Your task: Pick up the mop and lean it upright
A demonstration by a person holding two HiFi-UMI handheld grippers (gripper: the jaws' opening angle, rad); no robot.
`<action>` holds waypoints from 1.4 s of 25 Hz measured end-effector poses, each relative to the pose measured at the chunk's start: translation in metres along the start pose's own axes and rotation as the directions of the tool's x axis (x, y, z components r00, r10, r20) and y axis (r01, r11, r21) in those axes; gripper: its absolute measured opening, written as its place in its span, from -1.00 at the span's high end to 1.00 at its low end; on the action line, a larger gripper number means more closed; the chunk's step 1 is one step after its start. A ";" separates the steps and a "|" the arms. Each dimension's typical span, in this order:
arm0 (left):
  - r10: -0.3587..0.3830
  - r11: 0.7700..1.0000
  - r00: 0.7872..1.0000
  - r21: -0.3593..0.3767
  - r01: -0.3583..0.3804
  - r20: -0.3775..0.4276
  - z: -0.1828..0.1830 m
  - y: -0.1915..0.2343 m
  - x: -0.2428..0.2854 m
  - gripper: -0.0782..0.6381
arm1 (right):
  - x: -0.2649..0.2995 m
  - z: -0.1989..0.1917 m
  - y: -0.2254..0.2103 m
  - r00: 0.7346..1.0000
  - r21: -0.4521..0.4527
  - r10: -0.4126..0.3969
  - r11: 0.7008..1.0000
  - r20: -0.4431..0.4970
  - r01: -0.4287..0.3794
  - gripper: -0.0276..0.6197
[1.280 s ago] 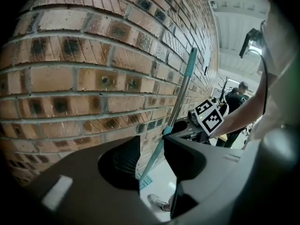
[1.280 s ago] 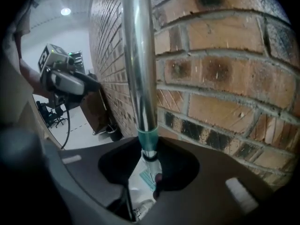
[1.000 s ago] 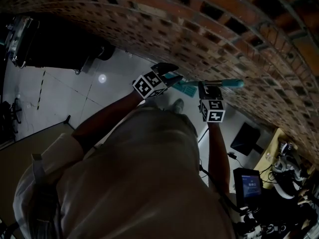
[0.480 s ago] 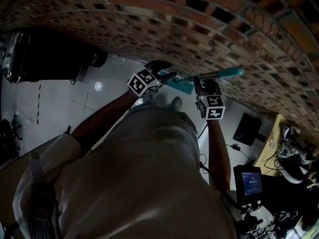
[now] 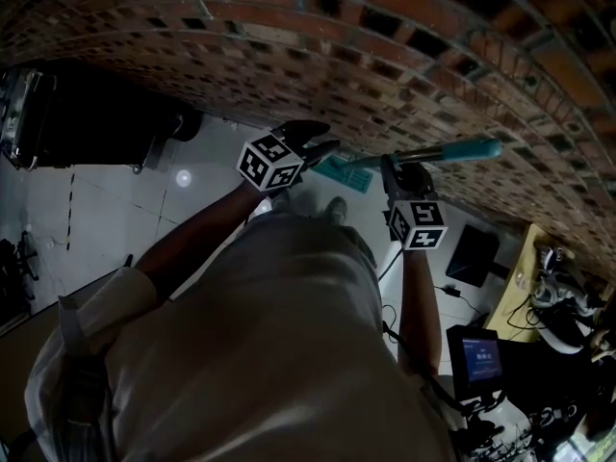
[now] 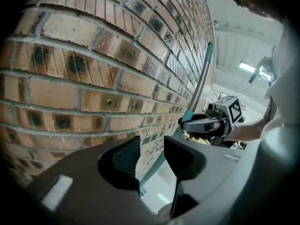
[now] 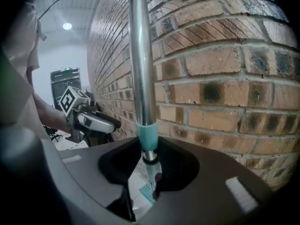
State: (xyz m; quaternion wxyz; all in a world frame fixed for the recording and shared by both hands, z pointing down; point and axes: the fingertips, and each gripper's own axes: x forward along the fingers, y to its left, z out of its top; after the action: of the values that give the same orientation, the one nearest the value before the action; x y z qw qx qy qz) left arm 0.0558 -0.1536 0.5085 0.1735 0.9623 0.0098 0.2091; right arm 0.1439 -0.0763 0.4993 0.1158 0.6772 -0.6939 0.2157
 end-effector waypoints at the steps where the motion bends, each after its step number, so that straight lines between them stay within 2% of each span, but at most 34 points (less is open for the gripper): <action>1: 0.000 1.000 1.000 0.000 0.000 0.008 0.004 0.000 -0.001 0.28 | -0.003 0.004 0.000 1.000 0.004 -0.002 1.000 0.007 0.002 0.57; 13: -0.017 0.998 0.997 0.063 0.012 0.079 0.046 -0.007 -0.012 0.28 | -0.035 0.065 0.002 0.992 0.011 -0.024 1.000 0.120 0.023 0.57; 22: 0.002 0.997 0.992 0.070 -0.011 0.128 0.073 0.001 -0.015 0.30 | -0.057 0.101 -0.008 0.983 0.007 -0.036 0.999 0.180 0.035 0.57; 27: 0.028 0.997 0.989 0.067 -0.038 0.145 0.080 0.010 -0.017 0.32 | -0.062 0.105 -0.025 0.978 0.032 -0.063 0.998 0.197 0.058 0.57; 35: 0.062 0.995 0.987 0.070 -0.073 0.149 0.083 0.019 -0.017 0.35 | -0.059 0.089 -0.047 0.980 0.068 -0.092 0.994 0.177 0.081 0.57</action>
State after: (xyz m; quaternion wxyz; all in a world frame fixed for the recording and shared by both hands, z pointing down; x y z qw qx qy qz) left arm 0.0731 -0.2006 0.4379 0.1305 0.9806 -0.0278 0.1433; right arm 0.2057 -0.0641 0.4011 0.0412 0.7266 -0.6646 0.1694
